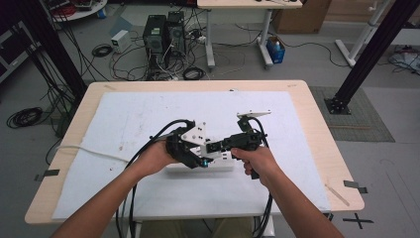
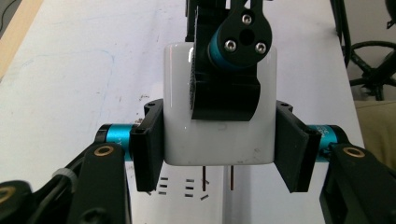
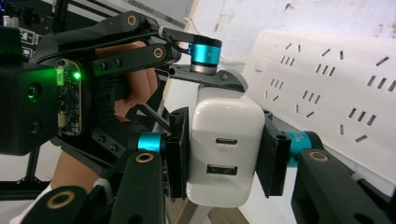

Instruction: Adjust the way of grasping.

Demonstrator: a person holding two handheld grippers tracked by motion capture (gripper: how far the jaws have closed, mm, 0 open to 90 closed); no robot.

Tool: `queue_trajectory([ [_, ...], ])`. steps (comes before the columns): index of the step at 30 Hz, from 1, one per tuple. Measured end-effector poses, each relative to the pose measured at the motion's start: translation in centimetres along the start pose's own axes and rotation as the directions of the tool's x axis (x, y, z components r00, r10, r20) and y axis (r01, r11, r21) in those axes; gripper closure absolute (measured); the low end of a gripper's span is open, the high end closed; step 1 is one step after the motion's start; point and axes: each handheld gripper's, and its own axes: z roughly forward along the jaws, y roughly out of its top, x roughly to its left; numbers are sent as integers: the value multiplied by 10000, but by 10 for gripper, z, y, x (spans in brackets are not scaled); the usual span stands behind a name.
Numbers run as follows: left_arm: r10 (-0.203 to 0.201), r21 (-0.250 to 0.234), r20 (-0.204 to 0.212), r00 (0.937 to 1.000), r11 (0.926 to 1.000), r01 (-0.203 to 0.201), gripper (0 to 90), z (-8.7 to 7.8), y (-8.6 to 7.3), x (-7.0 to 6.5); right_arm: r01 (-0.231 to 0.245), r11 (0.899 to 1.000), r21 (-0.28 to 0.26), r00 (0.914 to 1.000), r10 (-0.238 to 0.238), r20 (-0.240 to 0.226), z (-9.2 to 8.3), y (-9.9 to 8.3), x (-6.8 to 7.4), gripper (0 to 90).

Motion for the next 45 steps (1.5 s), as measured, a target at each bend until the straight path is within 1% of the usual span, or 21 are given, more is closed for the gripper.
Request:
queue_trajectory([
  [3,-843,153,420,9956,9964,837,361,2,-1,5,495,9988,-38,9977,-493,463,0,-1,2,627],
  [5,-1162,433,270,9929,9924,1150,247,2,-4,7,836,9965,-48,9925,-828,903,-1,-2,1,628],
  [8,-1584,592,240,9871,9859,1568,228,-3,-13,12,1163,9932,-61,9846,-1145,1320,-8,-4,0,628],
  [12,-2007,938,36,9796,9754,1995,192,-13,-25,17,1666,9860,-54,9656,-1621,2033,-20,-4,1,628],
  [16,-2759,1100,-73,9611,9551,2751,183,-25,-39,23,2042,9787,189,9421,-2017,2677,-31,-1,1,628],
  [19,-3009,1684,-263,9533,9387,3009,183,-37,-48,28,2428,9689,478,9107,-2446,3328,-40,1,4,628],
  [20,-3009,1684,-263,9533,9387,3009,183,-37,-48,28,2428,9689,478,9107,-2446,3328,-40,1,4,628],
  [21,-3099,2056,-440,9498,9275,3122,183,-46,-54,32,2571,9648,548,9012,-2599,3469,-43,3,4,628],
  [22,-3114,2193,-446,9492,9239,3134,183,-50,-56,34,2863,9559,660,8797,-2896,3771,-49,4,8,628],
  [26,-3373,2808,-737,9385,8960,3441,183,-68,-69,42,3096,9457,986,8488,-3216,4196,-58,9,12,628],
  [27,-3300,3020,-764,9409,8917,3373,183,-72,-71,44,3216,9403,1117,8350,-3373,4348,-60,10,14,629],
  [29,-3551,3081,-949,9300,8779,3666,183,-78,-77,47,3394,9307,1365,8086,-3627,4633,-63,12,17,628],
  [32,-3595,3561,-1112,9265,8559,3749,183,-87,-86,51,3687,9097,1913,7671,-4140,4901,-66,16,22,628],
  [33,-3603,3681,-1218,9249,8490,3792,183,-90,-89,52,3797,9039,1971,7623,-4264,4869,-67,17,23,628],
  [35,-3460,3966,-1410,9276,8387,3731,183,-96,-94,55,3847,9018,1970,7650,-4309,4786,-71,21,25,628],
  [37,-3512,3968,-1683,9211,8312,3894,183,-100,-100,55,3838,9000,2069,7549,-4348,4910,-74,23,27,628],
  [38,-3476,4058,-1660,9229,8288,3851,183,-102,-102,56,3864,8967,2160,7482,-4417,4950,-76,25,28,628],
  [39,-3603,3944,-1713,9170,8278,3989,183,-104,-103,54,3869,8943,2247,7416,-4466,5005,-77,26,30,628],
  [40,-3458,4053,-1680,9231,8294,3845,183,-107,-104,54,3931,8878,2392,7293,-4595,5069,-78,27,31,628],
  [43,-3316,4219,-1793,9262,8246,3769,183,-114,-107,55,4009,8730,2777,6978,-4874,5248,-79,31,34,628],
  [45,-3190,4106,-1949,9275,8322,3725,183,-116,-110,54,4049,8637,3000,6814,-5038,5309,-80,33,35,628],
])
